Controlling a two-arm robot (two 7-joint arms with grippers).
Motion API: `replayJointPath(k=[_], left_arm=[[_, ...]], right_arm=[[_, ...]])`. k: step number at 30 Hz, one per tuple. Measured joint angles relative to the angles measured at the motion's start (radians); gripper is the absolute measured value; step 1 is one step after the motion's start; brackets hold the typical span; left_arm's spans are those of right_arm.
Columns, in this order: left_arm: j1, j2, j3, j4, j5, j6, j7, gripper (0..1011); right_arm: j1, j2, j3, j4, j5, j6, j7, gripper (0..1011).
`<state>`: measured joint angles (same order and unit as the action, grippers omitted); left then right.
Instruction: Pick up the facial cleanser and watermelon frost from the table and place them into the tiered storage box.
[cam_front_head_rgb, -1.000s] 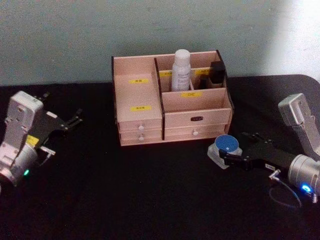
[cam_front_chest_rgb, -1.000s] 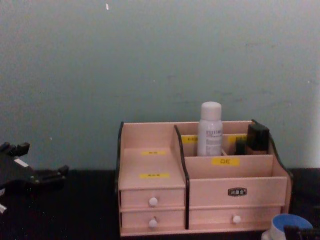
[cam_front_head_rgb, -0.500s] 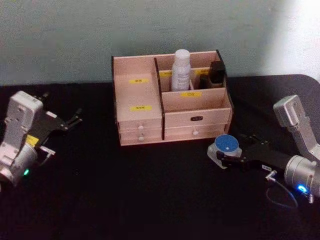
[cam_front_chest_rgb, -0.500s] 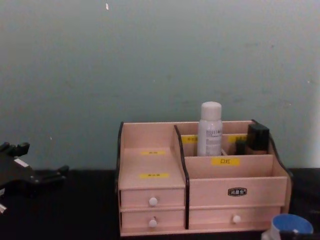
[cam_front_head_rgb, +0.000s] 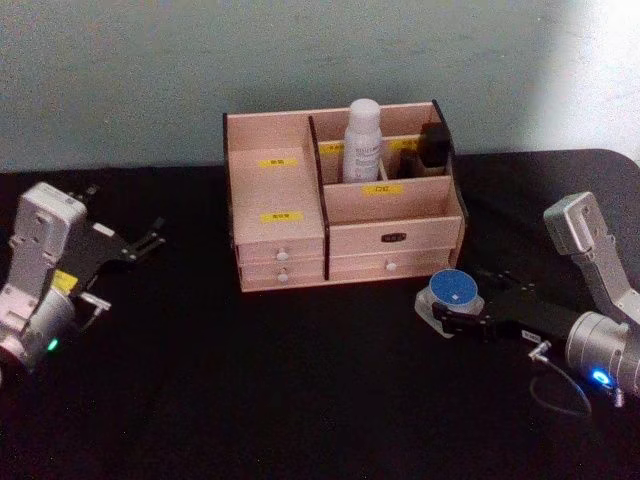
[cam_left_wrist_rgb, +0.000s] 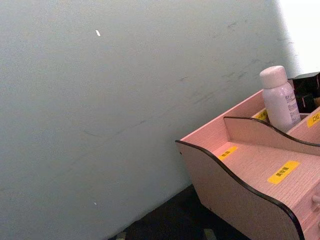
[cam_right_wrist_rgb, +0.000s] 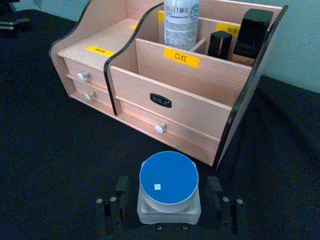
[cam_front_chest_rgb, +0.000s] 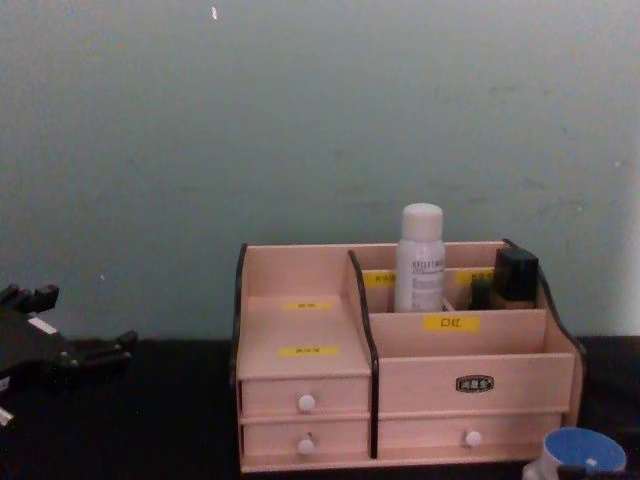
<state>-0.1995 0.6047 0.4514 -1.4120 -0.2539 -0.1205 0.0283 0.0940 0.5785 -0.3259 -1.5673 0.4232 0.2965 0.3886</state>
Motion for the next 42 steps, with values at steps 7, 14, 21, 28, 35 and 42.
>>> replayJointPath(k=[7, 14, 21, 28, 35, 42], left_arm=[[0.0, 0.0, 0.0, 0.0, 0.0, 0.0, 0.0, 1001], [0.0, 0.0, 0.0, 0.0, 0.0, 0.0, 0.0, 1001], [0.0, 0.0, 0.0, 0.0, 0.0, 0.0, 0.0, 1001], [0.0, 0.0, 0.0, 0.0, 0.0, 0.0, 0.0, 1001], [0.0, 0.0, 0.0, 0.0, 0.0, 0.0, 0.0, 1001], [0.0, 0.0, 0.0, 0.0, 0.0, 0.0, 0.0, 1001]], right_arm=[[0.005, -0.005, 0.0, 0.011, -0.005, 0.0, -0.002, 1002], [0.009, -0.01, 0.0, 0.019, -0.009, 0.0, -0.003, 1002], [0.012, -0.012, -0.001, 0.022, -0.009, 0.003, 0.0, 1002], [0.014, -0.013, -0.003, 0.023, -0.008, 0.01, 0.003, 1002], [0.014, -0.015, -0.003, 0.022, -0.006, 0.012, 0.001, 1000], [0.013, -0.014, -0.002, 0.022, -0.006, 0.012, 0.001, 1002]])
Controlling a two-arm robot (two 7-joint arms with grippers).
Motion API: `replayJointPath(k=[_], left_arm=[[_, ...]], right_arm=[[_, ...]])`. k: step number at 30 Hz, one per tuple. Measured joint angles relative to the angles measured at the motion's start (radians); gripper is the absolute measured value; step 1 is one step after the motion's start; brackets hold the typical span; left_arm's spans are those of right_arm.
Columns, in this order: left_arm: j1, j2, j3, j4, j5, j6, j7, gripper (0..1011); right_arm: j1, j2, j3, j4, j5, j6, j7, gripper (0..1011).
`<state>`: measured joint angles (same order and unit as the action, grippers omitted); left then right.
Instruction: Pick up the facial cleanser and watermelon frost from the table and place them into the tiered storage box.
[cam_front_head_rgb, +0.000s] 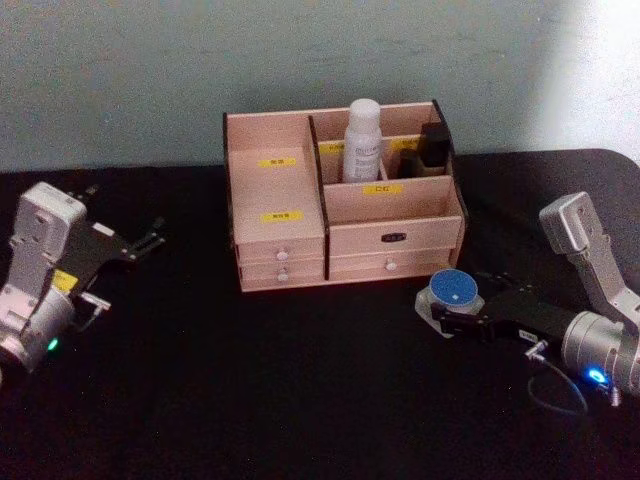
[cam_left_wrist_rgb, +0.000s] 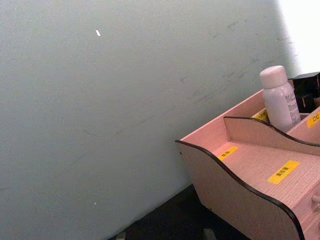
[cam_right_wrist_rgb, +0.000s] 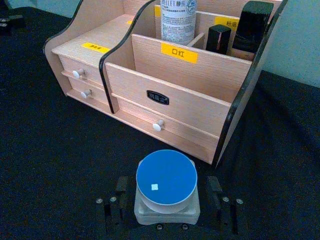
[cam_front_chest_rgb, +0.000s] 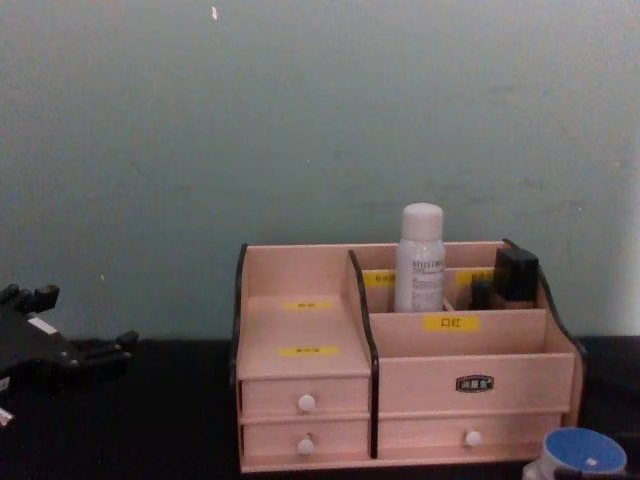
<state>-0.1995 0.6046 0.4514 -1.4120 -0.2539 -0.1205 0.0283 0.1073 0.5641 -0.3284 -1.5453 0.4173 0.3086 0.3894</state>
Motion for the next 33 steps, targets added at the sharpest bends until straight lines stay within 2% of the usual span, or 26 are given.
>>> replayJointPath(k=[15, 21, 26, 33], left_arm=[[0.0, 0.0, 0.0, 0.0, 0.0, 0.0, 0.0, 1001], [0.0, 0.0, 0.0, 0.0, 0.0, 0.0, 0.0, 1001], [0.0, 0.0, 0.0, 0.0, 0.0, 0.0, 0.0, 1001], [0.0, 0.0, 0.0, 0.0, 0.0, 0.0, 0.0, 1001]], right_arm=[[0.0, 0.001, 0.0, -0.001, 0.0, 0.0, 0.001, 997], [0.0, 0.001, 0.0, -0.001, 0.0, -0.001, 0.001, 883], [0.0, 0.001, 0.0, -0.001, 0.0, -0.001, 0.001, 724], [0.0, 0.001, 0.0, -0.001, 0.0, -0.001, 0.001, 705]])
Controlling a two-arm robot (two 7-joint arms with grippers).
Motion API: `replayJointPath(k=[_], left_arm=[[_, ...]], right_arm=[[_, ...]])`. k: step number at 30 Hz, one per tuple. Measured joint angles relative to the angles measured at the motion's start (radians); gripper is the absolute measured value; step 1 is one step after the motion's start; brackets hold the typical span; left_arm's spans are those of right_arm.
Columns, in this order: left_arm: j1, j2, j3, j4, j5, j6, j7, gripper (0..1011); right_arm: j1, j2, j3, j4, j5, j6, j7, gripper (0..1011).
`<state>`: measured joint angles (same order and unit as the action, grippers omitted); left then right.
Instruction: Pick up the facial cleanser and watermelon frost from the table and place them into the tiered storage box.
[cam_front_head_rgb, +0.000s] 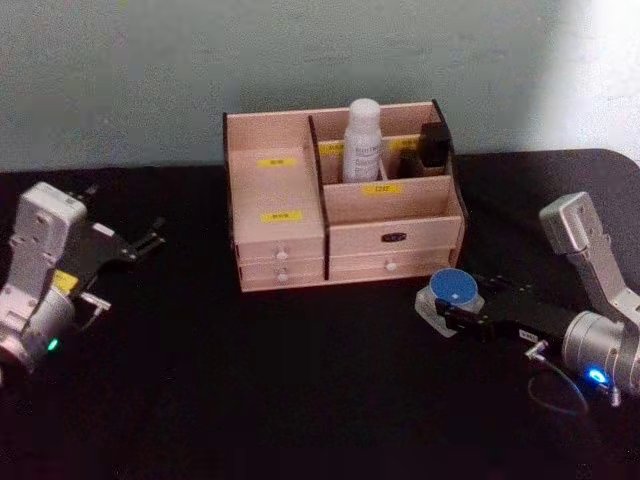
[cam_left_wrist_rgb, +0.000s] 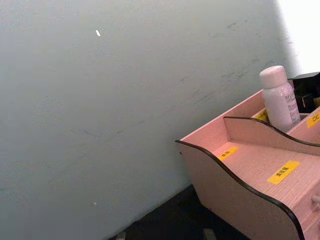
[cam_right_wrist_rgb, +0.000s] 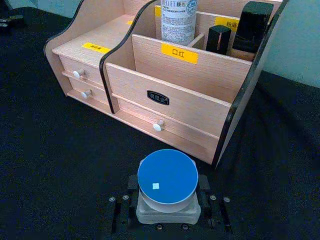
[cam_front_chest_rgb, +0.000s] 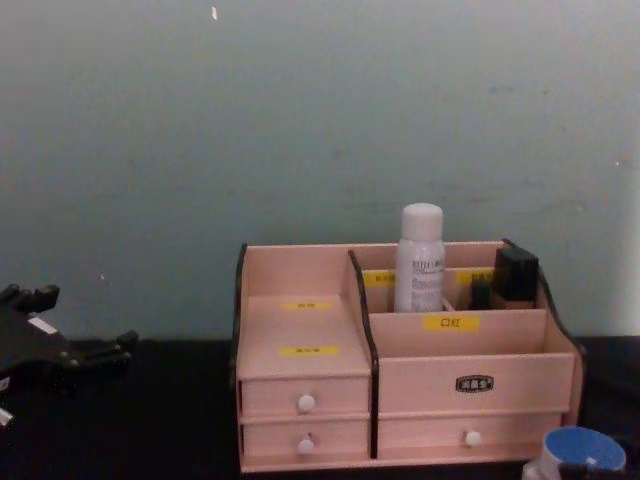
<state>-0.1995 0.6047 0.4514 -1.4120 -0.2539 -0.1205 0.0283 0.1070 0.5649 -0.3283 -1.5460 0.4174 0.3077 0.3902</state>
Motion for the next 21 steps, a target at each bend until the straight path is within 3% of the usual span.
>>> replayJointPath(k=[21], left_arm=[[0.0, 0.0, 0.0, 0.0, 0.0, 0.0, 0.0, 1001]], right_arm=[[0.001, 0.005, -0.004, -0.005, -0.007, -0.011, 0.009, 705]])
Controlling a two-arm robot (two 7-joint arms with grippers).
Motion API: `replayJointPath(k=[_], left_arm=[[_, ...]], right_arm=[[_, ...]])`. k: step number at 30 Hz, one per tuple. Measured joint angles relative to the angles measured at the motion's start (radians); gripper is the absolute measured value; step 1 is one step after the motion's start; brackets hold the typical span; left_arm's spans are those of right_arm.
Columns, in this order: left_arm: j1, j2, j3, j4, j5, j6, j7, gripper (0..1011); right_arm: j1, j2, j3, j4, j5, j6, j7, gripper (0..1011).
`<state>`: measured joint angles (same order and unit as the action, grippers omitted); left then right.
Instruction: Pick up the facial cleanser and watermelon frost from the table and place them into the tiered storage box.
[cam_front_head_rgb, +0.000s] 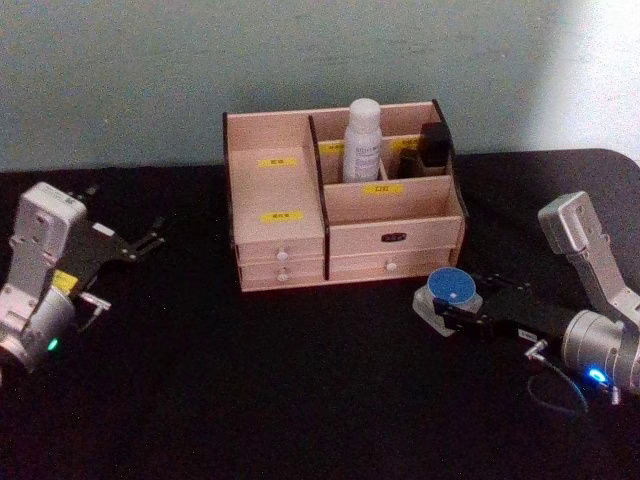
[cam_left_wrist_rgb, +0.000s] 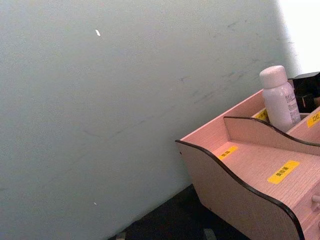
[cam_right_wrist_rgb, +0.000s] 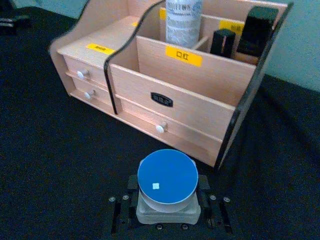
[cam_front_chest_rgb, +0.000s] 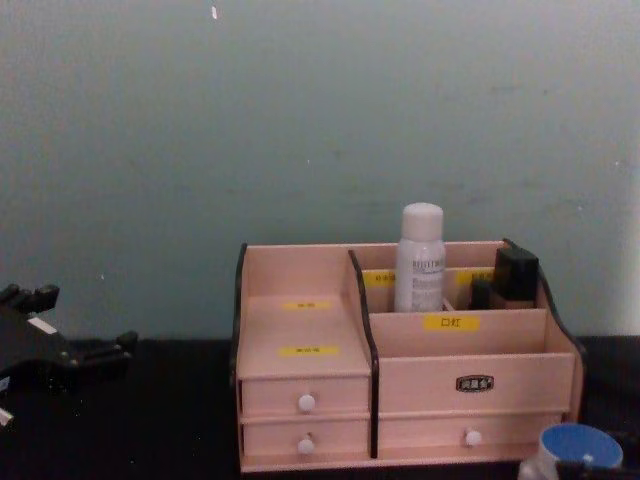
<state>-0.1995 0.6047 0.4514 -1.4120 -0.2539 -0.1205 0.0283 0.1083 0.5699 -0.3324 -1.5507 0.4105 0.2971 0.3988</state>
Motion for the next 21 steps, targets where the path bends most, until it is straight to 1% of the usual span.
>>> replayJointPath(k=[5, 13, 21], left_arm=[[0.0, 0.0, 0.0, 0.0, 0.0, 0.0, 0.0, 1001], [0.0, 0.0, 0.0, 0.0, 0.0, 0.0, 0.0, 1001], [0.0, 0.0, 0.0, 0.0, 0.0, 0.0, 0.0, 1001]], right_arm=[[0.003, 0.008, -0.002, -0.014, 0.005, -0.011, 0.023, 705], [0.025, 0.012, -0.01, -0.031, 0.031, -0.015, 0.053, 705], [0.075, 0.008, -0.037, -0.052, 0.055, -0.017, 0.078, 705]])
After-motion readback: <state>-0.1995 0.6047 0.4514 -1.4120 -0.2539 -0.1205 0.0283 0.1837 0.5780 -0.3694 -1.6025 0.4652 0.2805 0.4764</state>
